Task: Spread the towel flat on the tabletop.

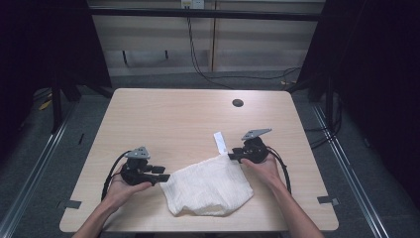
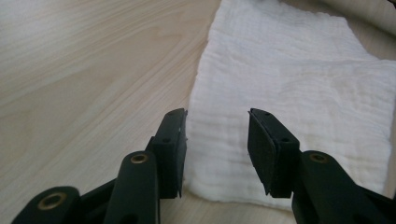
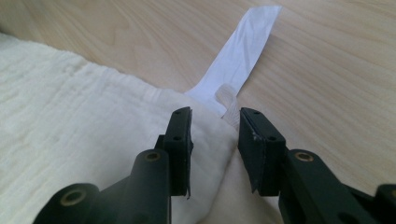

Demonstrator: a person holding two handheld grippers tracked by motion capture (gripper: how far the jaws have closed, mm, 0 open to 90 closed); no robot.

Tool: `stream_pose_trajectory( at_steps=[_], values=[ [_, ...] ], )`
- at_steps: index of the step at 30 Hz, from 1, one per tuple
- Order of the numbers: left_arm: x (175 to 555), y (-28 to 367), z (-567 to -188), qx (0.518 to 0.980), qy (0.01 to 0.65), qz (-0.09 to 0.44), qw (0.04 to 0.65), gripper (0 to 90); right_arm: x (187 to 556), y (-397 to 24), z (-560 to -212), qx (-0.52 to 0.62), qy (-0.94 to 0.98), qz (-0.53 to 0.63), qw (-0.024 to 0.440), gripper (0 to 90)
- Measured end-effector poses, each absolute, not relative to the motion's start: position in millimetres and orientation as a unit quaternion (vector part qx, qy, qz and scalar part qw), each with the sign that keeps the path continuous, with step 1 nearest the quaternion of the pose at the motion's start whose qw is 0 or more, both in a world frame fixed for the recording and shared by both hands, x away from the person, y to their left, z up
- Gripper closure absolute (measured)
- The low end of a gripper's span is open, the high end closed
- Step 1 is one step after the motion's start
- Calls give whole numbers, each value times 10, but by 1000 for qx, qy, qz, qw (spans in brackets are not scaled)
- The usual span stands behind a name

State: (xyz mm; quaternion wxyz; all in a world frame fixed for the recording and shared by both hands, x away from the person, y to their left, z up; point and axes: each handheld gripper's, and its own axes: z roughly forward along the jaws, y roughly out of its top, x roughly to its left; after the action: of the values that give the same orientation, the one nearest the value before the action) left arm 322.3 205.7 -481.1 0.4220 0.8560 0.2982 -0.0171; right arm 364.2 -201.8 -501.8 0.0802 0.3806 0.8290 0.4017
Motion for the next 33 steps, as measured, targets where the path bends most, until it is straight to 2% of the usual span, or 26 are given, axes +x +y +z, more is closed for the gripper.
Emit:
stream_pose_trajectory(
  at_steps=[4, 7, 9, 13, 16, 29, 33],
  values=[
    [3225, 2096, -4834, 853, 307, -11, 421, 556, 3680, -1981, -5048, 381, 829, 401, 84, 611],
    [3220, 2124, -4835, 852, 310, -14, 423, 553, 3687, -1968, -5076, 378, 832, 397, 86, 624],
    [3218, 2137, -4847, 852, 312, -16, 421, 551, 3682, -1962, -5079, 376, 832, 399, 88, 659],
    [3213, 2135, -4903, 855, 317, -19, 411, 552, 3657, -1972, -5085, 378, 831, 398, 91, 808],
    [3214, 2130, -4923, 858, 316, -17, 404, 550, 3656, -2007, -5084, 386, 826, 403, 81, 864],
    [3242, 2071, -4980, 862, 316, -17, 395, 558, 3521, -2163, -4952, 395, 818, 410, 78, 874],
    [3301, 2035, -4982, 864, 315, -12, 393, 533, 3474, -2218, -4952, 398, 819, 407, 78, 874]
  ],
)
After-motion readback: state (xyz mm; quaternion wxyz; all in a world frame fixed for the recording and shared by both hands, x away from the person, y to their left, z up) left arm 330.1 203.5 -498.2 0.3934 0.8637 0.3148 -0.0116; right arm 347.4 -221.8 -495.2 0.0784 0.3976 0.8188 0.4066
